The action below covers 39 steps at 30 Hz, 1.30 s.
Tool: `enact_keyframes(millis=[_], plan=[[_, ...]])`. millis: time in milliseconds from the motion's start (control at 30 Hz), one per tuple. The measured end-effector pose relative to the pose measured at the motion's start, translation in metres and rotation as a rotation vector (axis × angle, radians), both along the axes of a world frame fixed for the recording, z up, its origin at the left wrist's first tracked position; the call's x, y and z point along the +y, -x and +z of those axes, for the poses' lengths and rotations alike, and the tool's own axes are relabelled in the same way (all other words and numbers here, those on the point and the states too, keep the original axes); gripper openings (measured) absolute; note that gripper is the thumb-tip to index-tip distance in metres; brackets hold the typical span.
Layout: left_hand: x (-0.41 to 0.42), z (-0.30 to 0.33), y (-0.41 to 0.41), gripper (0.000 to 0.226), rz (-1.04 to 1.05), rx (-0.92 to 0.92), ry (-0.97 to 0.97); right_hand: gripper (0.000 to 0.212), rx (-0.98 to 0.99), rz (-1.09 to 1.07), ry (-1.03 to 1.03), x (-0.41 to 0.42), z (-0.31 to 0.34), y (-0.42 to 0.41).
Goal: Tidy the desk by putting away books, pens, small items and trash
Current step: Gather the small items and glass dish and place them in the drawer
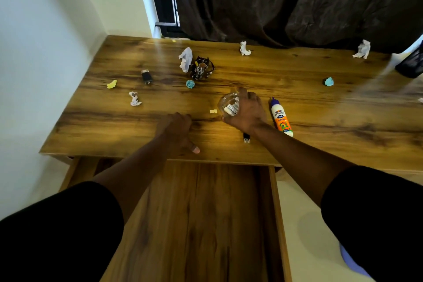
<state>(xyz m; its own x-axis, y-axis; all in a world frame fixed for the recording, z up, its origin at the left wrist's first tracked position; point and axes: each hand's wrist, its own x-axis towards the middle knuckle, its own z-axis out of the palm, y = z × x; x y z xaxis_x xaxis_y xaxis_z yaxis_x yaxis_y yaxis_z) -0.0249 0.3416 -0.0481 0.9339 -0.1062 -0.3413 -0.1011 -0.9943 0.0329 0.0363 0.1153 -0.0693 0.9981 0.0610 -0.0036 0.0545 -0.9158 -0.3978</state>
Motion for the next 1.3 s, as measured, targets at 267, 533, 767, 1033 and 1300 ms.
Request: enact_keyframes(millis=[267, 533, 767, 1033, 1300], plan=[[0.021, -0.029, -0.004, 0.115, -0.015, -0.029, -0.066, 0.101, -0.165, 0.228, -0.188, 0.031, 0.006, 0.104], [0.039, 0.015, 0.065, 0.075, 0.081, -0.089, 0.026, 0.063, 0.266, 0.539, 0.011, 0.055, 0.093, 0.214], [0.056, 0.007, 0.073, 0.086, 0.172, -0.015, 0.044, 0.088, 0.244, 0.536, -0.032, 0.078, -0.067, 0.232], [0.059, 0.002, 0.076, 0.087, 0.231, -0.032, 0.119, 0.087, 0.247, 0.52, 0.004, 0.087, -0.098, 0.237], [0.06, 0.001, 0.074, 0.092, 0.298, -0.055, 0.143, 0.081, 0.189, 0.547, 0.003, 0.087, -0.105, 0.241]])
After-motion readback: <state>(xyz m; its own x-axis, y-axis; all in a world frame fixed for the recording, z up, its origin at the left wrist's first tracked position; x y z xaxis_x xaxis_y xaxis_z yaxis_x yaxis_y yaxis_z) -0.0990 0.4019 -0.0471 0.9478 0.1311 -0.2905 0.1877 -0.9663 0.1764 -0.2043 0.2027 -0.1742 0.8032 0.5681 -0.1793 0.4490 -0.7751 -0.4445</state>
